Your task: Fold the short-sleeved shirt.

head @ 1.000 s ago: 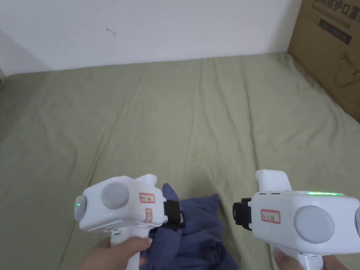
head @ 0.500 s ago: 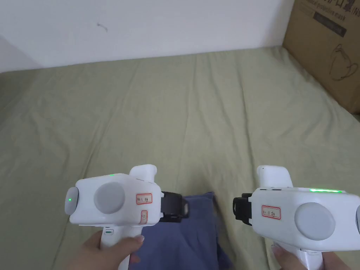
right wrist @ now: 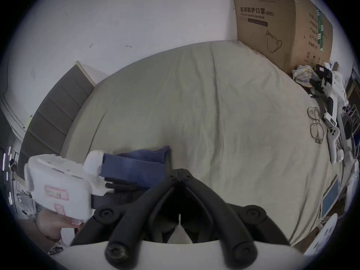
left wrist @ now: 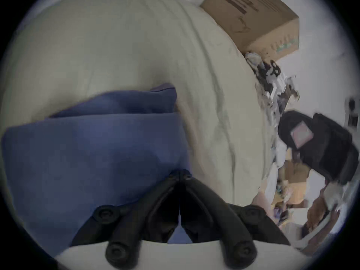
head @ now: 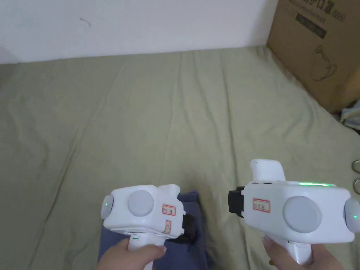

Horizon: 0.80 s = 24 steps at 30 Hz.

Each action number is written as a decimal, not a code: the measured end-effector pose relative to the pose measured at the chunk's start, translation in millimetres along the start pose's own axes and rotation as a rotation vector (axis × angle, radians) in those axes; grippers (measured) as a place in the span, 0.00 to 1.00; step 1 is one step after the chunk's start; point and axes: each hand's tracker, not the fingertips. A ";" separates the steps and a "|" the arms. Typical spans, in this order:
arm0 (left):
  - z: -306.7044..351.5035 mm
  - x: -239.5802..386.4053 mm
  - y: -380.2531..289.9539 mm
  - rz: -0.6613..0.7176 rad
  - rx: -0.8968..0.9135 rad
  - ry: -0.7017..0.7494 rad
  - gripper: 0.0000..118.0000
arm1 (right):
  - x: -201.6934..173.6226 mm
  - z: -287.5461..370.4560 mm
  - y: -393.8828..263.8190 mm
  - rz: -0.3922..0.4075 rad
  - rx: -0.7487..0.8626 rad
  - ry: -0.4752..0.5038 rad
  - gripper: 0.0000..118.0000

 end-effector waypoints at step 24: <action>196.6 -119.1 -94.4 0.063 0.393 0.569 0.01 | -57.0 -44.5 -7.5 0.177 -0.244 0.122 0.00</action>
